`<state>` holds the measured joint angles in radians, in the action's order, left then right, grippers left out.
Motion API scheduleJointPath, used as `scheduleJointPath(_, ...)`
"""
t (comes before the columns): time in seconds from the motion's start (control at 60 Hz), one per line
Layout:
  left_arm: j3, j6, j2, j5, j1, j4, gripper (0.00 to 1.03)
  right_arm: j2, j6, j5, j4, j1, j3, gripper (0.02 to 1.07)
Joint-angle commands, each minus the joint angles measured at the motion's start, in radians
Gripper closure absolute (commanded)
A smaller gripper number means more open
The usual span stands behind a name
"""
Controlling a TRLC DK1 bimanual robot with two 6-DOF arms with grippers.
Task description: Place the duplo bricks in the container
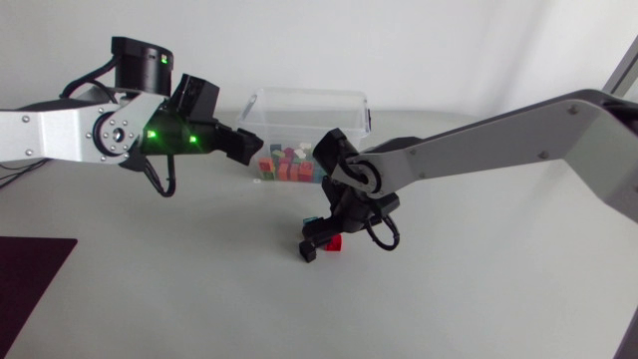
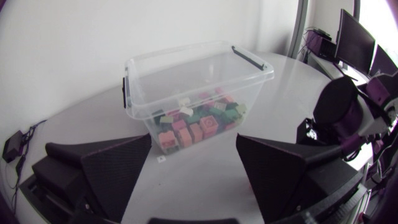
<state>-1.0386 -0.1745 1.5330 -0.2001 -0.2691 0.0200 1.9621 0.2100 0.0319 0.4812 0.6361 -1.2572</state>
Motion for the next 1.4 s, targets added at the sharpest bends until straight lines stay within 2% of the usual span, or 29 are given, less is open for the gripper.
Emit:
scheduleJointPath(0.0,0.058,-0.042,-0.043,0.004,-0.004,-0.002,0.08,0.044,0.048,0.014,0.039,0.005,-0.031,0.28)
scheduleJointPath(0.167,0.149,-0.106,-0.076,-0.002,-0.044,0.018,0.09,0.061,0.058,0.025,0.056,0.005,-0.047,0.32)
scheduleJointPath(0.317,0.178,-0.152,-0.063,-0.005,-0.104,0.061,0.09,0.070,0.063,0.031,0.065,0.008,-0.051,0.43)
scheduleJointPath(0.467,0.158,-0.180,-0.005,-0.021,-0.147,0.132,0.09,0.073,0.055,0.031,0.068,0.008,-0.051,0.48)
scheduleJointPath(0.533,0.141,-0.194,0.022,-0.025,-0.163,0.159,0.09,0.073,0.049,0.030,0.068,0.008,-0.047,0.57)
scheduleJointPath(0.717,0.083,-0.215,0.076,-0.036,-0.197,0.235,0.09,0.067,0.037,0.022,0.065,0.000,-0.030,0.69)
scheduleJointPath(0.933,0.000,-0.255,0.194,-0.050,-0.240,0.287,0.09,0.009,0.009,-0.017,0.045,-0.032,0.035,0.71)
scheduleJointPath(1.1,-0.046,-0.275,0.250,-0.055,-0.278,0.310,0.08,-0.108,-0.044,-0.081,0.013,-0.098,0.119,0.72)
scheduleJointPath(1.383,-0.129,-0.270,0.331,-0.050,-0.321,0.390,0.09,-0.322,-0.084,-0.109,-0.003,-0.208,0.209,0.72)
